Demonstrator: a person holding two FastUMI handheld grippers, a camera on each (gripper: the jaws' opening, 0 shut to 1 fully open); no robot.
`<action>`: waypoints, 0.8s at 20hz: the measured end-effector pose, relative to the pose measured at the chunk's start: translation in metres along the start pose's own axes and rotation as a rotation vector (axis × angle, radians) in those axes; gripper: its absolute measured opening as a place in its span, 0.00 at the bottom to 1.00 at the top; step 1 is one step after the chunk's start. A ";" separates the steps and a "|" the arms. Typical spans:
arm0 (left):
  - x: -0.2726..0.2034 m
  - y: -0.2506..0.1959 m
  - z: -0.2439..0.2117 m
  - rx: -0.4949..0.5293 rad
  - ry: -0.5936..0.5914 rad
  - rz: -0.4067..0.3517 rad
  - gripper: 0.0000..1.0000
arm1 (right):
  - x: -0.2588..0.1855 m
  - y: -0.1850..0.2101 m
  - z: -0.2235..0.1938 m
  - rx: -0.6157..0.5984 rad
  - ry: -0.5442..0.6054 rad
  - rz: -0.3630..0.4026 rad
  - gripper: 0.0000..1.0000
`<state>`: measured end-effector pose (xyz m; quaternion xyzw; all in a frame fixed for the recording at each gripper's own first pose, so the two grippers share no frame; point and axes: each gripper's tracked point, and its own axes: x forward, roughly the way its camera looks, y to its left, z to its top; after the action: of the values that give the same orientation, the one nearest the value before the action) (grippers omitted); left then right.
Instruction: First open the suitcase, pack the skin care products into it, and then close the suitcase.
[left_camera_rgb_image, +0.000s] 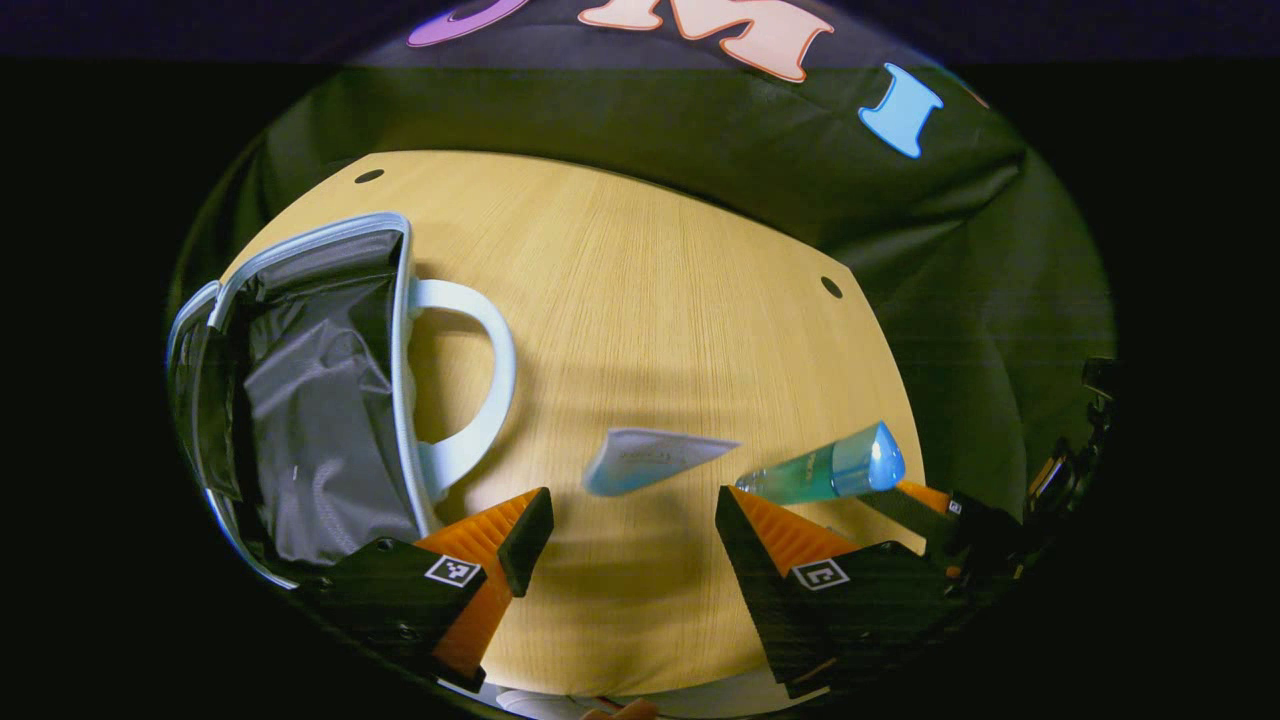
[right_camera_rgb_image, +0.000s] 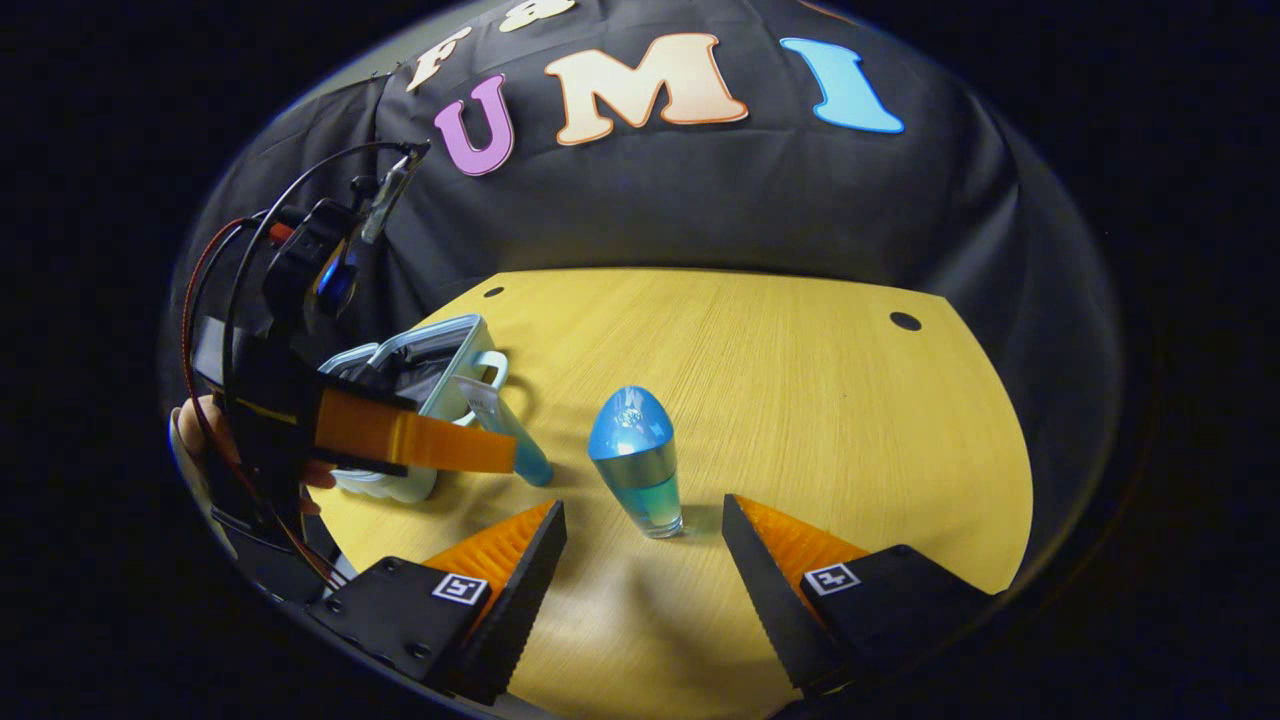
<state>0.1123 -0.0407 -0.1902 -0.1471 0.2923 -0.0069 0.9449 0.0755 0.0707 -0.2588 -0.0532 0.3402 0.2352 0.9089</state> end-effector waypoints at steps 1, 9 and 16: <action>0.006 0.001 0.002 -0.005 -0.008 0.009 0.96 | 0.005 -0.001 -0.002 -0.005 0.009 0.008 0.99; 0.043 0.011 0.002 -0.041 -0.006 0.080 0.88 | 0.036 -0.003 -0.003 0.011 0.029 0.048 0.94; 0.056 0.015 -0.004 -0.047 0.035 0.090 0.58 | 0.051 0.003 -0.007 -0.045 0.027 0.066 0.98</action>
<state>0.1553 -0.0325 -0.2285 -0.1558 0.3153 0.0396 0.9353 0.1040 0.0916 -0.2968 -0.0654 0.3485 0.2719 0.8946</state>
